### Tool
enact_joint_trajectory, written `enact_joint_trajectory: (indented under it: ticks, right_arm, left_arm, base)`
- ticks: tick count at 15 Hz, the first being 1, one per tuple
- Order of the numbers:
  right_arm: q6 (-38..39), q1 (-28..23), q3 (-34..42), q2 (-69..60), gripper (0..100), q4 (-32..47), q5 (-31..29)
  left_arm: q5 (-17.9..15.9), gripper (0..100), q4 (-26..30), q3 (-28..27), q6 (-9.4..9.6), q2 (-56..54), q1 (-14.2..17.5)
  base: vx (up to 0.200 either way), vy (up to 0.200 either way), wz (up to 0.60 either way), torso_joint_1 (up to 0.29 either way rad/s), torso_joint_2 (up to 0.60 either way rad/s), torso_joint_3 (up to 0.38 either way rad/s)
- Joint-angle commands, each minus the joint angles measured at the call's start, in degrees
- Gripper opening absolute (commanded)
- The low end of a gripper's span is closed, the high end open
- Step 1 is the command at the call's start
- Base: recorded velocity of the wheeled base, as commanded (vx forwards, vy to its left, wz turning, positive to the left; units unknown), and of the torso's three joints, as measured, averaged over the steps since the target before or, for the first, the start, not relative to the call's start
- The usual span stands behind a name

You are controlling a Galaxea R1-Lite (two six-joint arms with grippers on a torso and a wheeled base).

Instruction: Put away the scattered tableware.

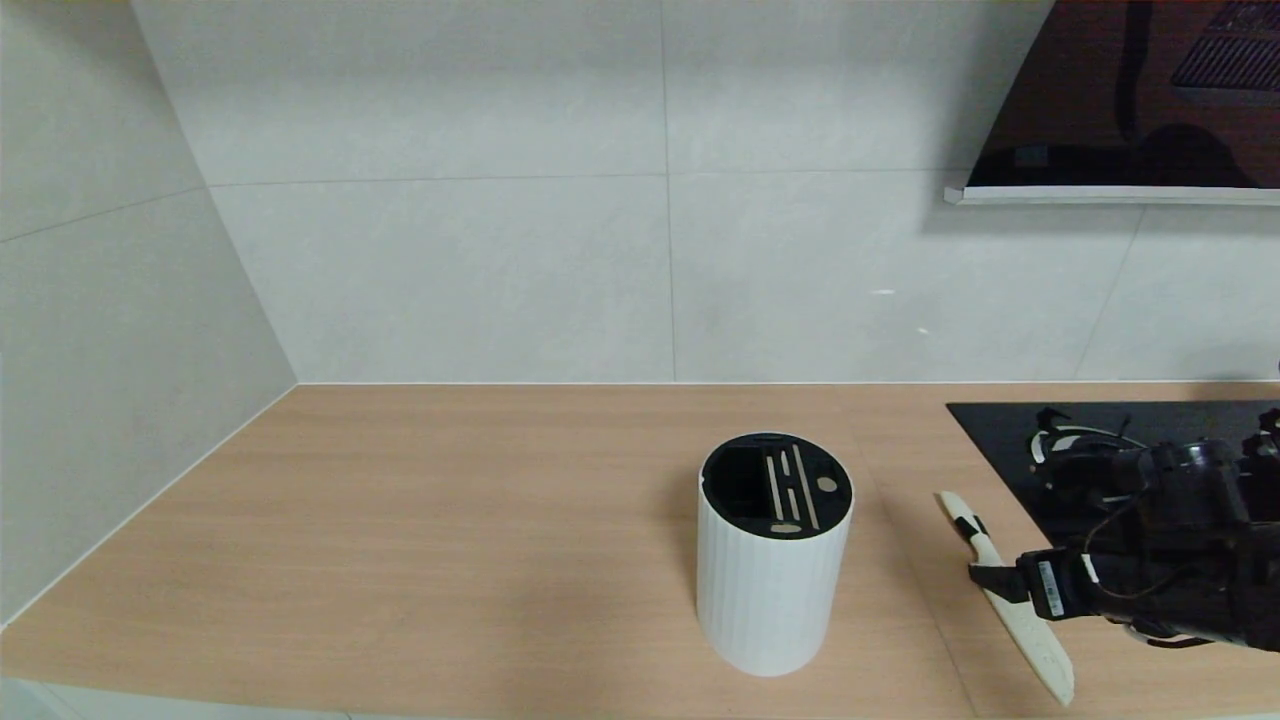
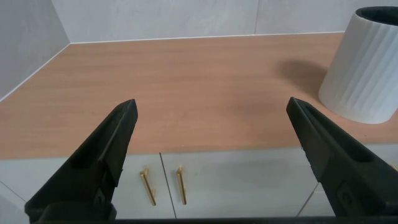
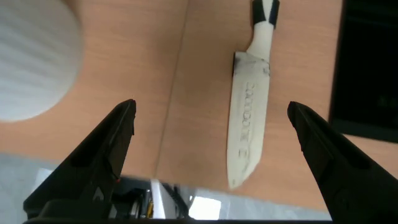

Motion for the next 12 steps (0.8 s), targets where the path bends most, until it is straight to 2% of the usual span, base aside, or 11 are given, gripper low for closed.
enact_joint_trajectory:
  ticks: [1,9,12]
  right_arm:
    - [-0.5,0.0,-1.2,6.8,100,-0.7,-1.7]
    - [-0.5,-1.5,-2.8,14.4,100,-4.4,-4.0]
    - [-0.5,-3.6,-4.2,18.2,100,-9.0,-4.2]
  left_arm:
    - [0.0,100,0.0,0.0,0.01,0.0,0.0]
    - [0.0,100,0.0,0.0,0.01,0.0,0.0]
    - [0.0,100,0.0,0.0,0.01,0.0,0.0]
  base:
    - [0.0,0.0,0.0,0.0,0.0,0.0]
    - [0.0,0.0,0.0,0.0,0.0,0.0]
    - [0.0,0.0,0.0,0.0,0.0,0.0]
